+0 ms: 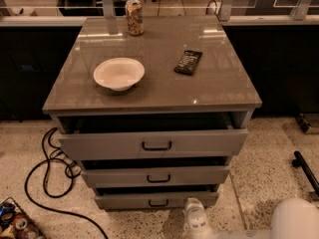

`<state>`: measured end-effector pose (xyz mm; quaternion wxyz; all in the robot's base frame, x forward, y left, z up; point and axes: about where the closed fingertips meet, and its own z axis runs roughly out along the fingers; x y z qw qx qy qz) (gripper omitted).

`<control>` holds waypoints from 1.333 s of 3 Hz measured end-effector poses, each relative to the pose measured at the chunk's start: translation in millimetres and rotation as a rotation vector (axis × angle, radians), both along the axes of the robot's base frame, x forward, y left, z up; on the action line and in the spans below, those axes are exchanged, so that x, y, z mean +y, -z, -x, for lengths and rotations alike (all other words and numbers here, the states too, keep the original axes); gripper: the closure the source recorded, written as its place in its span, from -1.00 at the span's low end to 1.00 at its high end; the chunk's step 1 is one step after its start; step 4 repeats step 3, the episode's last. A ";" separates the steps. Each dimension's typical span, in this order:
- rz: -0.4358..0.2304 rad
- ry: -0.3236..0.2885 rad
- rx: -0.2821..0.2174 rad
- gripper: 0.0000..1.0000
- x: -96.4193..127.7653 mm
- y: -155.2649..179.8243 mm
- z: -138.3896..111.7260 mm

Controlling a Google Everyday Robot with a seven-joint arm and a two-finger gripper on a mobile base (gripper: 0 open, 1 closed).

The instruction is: Close bottom drawer

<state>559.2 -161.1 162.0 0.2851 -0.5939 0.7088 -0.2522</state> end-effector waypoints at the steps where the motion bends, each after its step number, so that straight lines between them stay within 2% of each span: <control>1: -0.006 0.003 -0.007 1.00 -0.7 0.9 -2.3; 2: -0.006 0.003 -0.006 1.00 -0.7 0.9 -2.3; 3: -0.008 0.008 -0.002 0.63 -1.0 1.9 -1.6; 4: -0.008 0.008 -0.002 0.63 -1.0 1.9 -1.6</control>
Offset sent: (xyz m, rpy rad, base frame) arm 0.1550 -0.0480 -0.0329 0.2962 -0.3955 -0.2235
